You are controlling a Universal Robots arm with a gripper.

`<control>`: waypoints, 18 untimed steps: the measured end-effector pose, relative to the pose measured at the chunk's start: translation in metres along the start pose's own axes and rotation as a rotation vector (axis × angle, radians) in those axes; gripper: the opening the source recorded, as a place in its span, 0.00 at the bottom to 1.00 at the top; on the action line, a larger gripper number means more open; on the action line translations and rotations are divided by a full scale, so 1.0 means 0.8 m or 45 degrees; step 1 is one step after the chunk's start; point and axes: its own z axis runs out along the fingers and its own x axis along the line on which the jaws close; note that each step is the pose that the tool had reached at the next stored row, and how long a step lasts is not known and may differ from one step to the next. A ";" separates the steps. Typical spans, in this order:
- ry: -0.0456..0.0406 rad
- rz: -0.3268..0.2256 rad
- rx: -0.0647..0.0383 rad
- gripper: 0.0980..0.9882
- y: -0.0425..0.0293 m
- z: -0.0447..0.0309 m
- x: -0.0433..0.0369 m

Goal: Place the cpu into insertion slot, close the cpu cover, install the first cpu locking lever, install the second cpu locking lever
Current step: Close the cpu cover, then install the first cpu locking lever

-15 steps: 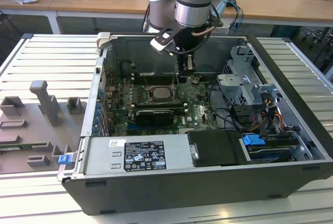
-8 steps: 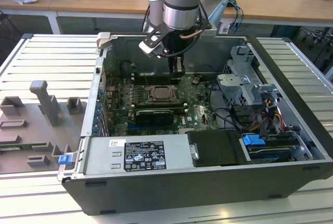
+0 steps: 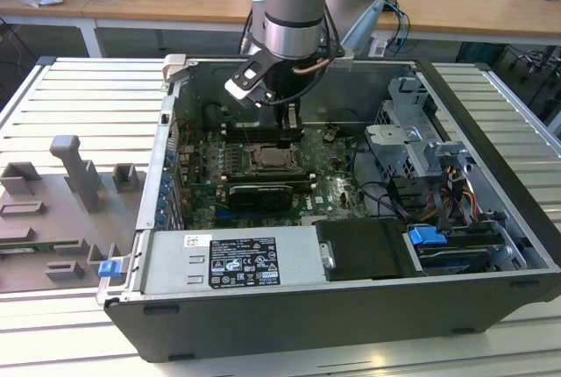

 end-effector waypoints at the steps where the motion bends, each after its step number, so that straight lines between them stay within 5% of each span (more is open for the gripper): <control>1: 0.000 -0.005 -0.004 0.01 -0.0031 0.0008 0.000; 11: 0.000 -0.009 -0.007 0.01 -0.0216 0.0017 0.001; 18: -0.002 -0.009 -0.007 0.01 -0.0228 -0.0060 0.001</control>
